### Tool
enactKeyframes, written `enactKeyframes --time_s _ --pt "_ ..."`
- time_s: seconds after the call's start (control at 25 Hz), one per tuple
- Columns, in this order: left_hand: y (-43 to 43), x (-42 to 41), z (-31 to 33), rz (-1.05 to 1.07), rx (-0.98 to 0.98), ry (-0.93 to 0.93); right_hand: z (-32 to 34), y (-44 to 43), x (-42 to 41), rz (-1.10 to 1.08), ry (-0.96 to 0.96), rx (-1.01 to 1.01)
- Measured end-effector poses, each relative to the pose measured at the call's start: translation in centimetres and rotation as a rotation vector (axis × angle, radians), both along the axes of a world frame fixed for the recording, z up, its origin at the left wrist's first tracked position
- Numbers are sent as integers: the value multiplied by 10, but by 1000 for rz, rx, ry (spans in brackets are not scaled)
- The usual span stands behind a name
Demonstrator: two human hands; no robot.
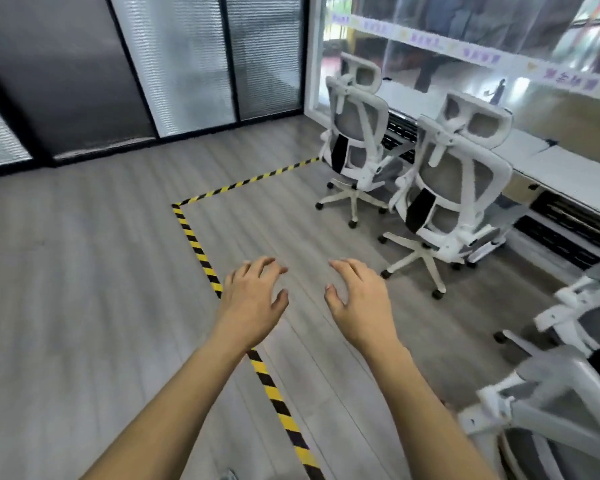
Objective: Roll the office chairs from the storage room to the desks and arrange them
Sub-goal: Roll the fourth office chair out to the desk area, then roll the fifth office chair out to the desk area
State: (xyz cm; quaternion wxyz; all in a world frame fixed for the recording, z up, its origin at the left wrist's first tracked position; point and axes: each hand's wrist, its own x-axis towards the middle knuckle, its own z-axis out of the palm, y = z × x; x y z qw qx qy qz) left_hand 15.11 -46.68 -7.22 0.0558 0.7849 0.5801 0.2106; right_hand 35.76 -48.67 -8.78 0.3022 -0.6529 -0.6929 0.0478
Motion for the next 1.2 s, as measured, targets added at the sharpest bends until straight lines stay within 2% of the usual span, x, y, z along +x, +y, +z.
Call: enactKeyframes --time_s 0.36,0.68,0.96,1.2 --pt "84 -270 15 321 18 -9 6 153 -281 308 3 4" --pt "158 -492 -9 619 -20 -9 -17 287 -517 589 -3 -31" --pt "271 -701 3 819 -17 38 -19 437 -763 815 -4 -56" --pt "315 -893 0 1052 12 32 -12 515 -987 1045 -17 -58"
